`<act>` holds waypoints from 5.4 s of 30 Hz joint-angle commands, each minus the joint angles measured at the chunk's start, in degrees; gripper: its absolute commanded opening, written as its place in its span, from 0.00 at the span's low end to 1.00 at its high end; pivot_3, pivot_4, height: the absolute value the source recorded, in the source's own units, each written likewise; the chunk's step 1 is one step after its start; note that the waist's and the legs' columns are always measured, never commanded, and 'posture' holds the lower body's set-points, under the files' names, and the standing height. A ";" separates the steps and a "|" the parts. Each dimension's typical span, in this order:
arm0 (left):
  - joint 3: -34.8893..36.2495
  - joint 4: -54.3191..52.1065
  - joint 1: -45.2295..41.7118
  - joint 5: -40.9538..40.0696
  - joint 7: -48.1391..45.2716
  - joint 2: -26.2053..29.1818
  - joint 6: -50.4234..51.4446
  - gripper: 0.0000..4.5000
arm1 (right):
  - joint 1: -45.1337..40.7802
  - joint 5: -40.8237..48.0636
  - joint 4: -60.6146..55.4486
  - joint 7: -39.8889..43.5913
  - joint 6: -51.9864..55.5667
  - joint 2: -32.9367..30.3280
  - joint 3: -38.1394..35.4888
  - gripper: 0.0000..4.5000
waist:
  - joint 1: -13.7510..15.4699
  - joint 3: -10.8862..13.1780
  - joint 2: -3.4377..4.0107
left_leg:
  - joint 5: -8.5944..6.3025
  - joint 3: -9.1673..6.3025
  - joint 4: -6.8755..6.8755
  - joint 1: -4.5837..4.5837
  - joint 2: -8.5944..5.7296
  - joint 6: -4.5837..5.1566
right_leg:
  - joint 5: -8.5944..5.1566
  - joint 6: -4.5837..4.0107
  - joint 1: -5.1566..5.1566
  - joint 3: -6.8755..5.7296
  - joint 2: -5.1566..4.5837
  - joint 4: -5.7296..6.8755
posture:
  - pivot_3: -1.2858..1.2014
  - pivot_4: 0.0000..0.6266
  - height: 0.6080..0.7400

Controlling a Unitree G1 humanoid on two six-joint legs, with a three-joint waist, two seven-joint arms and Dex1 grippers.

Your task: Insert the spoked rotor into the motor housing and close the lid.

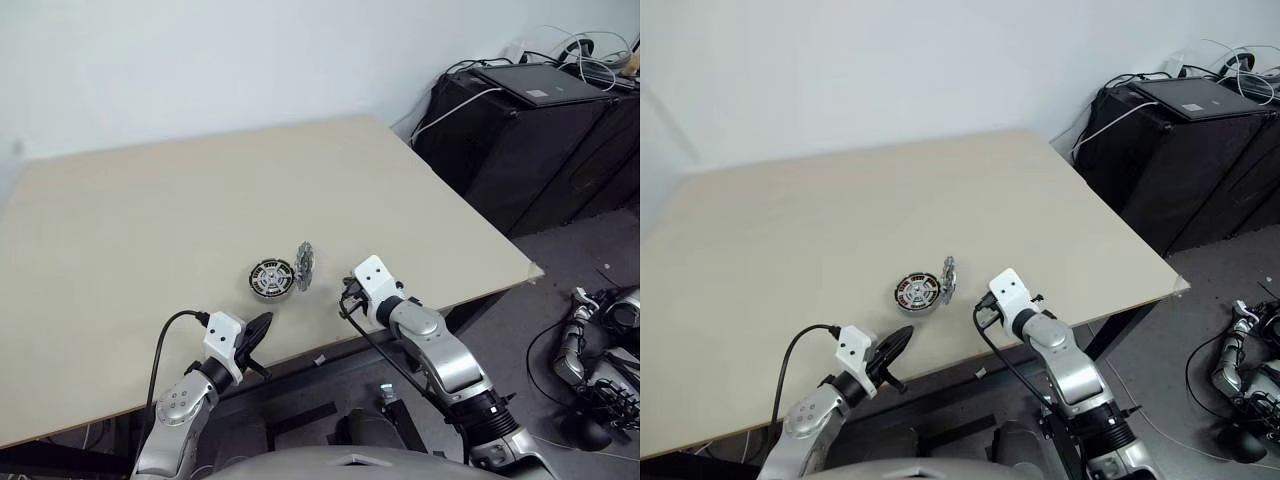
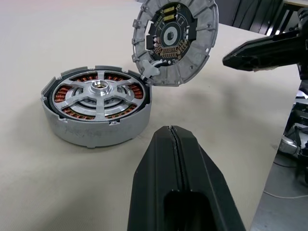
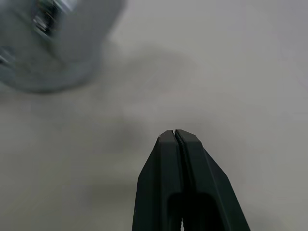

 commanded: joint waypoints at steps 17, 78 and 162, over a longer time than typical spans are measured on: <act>0.42 -3.10 0.45 -0.87 0.30 -0.33 -0.01 0.00 | -5.35 6.27 4.63 5.07 -6.52 10.93 -1.16 0.01 | 0.00 0.02 -0.03 | 0.00 0.04 -0.01 0.00 0.01 0.00 | 0.01 0.00 -0.01 0.00 -0.01 0.02 | 0.52 0.00 1.00; 0.31 -4.99 2.15 -0.84 1.68 -1.19 0.76 0.00 | -23.56 -6.75 35.76 11.01 -21.64 14.94 4.70 0.99 | -0.06 -0.26 0.09 | 0.01 0.08 -0.02 0.18 0.02 0.01 | 0.02 -0.01 0.12 0.03 0.03 0.09 | 0.52 0.00 1.00; 9.26 -3.02 -14.11 -9.38 8.98 -1.44 23.22 0.00 | -27.55 -10.77 42.48 9.64 -7.16 16.04 4.17 0.72 | 0.04 -0.72 0.48 | 0.02 -0.16 0.10 0.35 -0.10 0.03 | 0.04 0.03 0.79 -0.05 0.04 0.04 | 0.52 0.00 1.00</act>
